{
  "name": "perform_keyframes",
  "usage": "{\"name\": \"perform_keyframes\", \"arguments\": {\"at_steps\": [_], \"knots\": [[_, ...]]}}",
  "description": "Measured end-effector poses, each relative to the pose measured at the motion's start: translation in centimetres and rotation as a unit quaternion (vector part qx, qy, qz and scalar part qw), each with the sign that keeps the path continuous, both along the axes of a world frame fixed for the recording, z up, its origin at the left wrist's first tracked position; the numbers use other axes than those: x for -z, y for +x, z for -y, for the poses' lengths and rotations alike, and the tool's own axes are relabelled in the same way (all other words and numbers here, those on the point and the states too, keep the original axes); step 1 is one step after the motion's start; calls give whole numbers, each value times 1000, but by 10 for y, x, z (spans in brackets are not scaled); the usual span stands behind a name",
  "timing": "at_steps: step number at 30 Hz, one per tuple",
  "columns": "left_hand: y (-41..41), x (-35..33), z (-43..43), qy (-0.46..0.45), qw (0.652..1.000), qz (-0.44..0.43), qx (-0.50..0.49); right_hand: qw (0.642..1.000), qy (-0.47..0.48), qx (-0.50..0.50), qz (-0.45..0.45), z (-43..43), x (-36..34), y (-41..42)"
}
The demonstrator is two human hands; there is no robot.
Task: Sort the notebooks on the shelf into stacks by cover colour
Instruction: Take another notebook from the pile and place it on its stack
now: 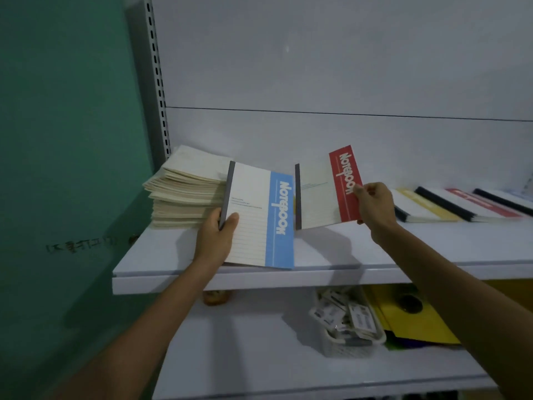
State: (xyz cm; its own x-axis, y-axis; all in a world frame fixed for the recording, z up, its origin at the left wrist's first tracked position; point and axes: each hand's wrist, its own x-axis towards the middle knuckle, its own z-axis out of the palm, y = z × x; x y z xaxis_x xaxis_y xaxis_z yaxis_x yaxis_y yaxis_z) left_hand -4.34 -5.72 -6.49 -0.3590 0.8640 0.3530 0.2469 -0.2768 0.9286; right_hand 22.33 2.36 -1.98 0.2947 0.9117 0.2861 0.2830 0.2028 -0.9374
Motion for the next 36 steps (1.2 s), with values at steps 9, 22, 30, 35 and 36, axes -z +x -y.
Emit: {"name": "perform_keyframes", "arguments": {"at_steps": [9,22,30,35,36], "knots": [[104,-5,0,-6,1000,11,16,999,-25,22,-31,75,16,120],[354,27,50,-79,989,102,79,986,-59,137,-70,191,49,364],[433,32,55,-93,984,108,104,983,-66,151,-76,201,61,437],[460,28,24,-91,983,106,117,984,-56,144,-86,173,62,459],[464,24,15,-83,983,113,118,985,-54,141,-88,165,61,463]]}}
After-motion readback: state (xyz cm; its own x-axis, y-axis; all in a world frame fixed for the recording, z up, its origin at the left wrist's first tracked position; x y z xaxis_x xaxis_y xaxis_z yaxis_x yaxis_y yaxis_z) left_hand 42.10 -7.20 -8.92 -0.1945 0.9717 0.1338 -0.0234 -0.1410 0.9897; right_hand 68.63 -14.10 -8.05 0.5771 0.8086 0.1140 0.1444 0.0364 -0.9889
